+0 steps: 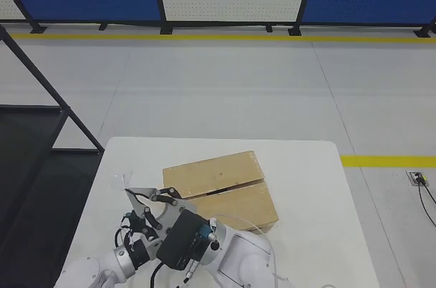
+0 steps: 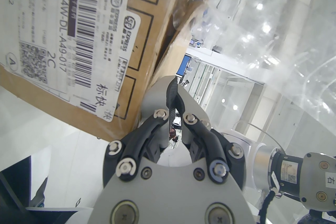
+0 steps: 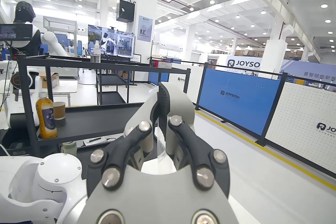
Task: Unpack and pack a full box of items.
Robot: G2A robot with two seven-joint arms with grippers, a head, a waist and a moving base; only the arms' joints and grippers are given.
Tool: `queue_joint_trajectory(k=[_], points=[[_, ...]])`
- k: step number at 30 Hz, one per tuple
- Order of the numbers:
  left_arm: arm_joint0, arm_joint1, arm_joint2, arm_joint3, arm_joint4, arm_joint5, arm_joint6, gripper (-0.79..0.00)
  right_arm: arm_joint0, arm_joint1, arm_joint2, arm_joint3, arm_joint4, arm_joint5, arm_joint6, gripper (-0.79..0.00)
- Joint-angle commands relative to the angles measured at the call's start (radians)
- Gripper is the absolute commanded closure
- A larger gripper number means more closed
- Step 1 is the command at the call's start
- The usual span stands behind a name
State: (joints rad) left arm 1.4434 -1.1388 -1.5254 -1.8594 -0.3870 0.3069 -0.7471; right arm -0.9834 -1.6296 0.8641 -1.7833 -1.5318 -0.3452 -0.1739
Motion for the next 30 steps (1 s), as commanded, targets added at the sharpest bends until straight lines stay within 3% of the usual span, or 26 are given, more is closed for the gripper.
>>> queue_joint_trajectory(k=[1, 16, 30], points=[[-0.001, 0.001, 0.001, 0.001, 0.001, 0.001, -0.001, 0.000, 0.004, 0.000, -0.002, 0.005, 0.001, -0.003, -0.007, 0.000], [0.000, 0.011, 0.006, 0.004, 0.001, 0.003, -0.006, 0.000, -0.031, 0.003, 0.034, -0.030, 0.012, 0.068, 0.019, 0.000], [0.002, 0.017, 0.015, -0.010, -0.017, -0.019, 0.004, 0.000, -0.113, 0.020, 0.072, -0.085, 0.003, 0.071, -0.015, 0.000]])
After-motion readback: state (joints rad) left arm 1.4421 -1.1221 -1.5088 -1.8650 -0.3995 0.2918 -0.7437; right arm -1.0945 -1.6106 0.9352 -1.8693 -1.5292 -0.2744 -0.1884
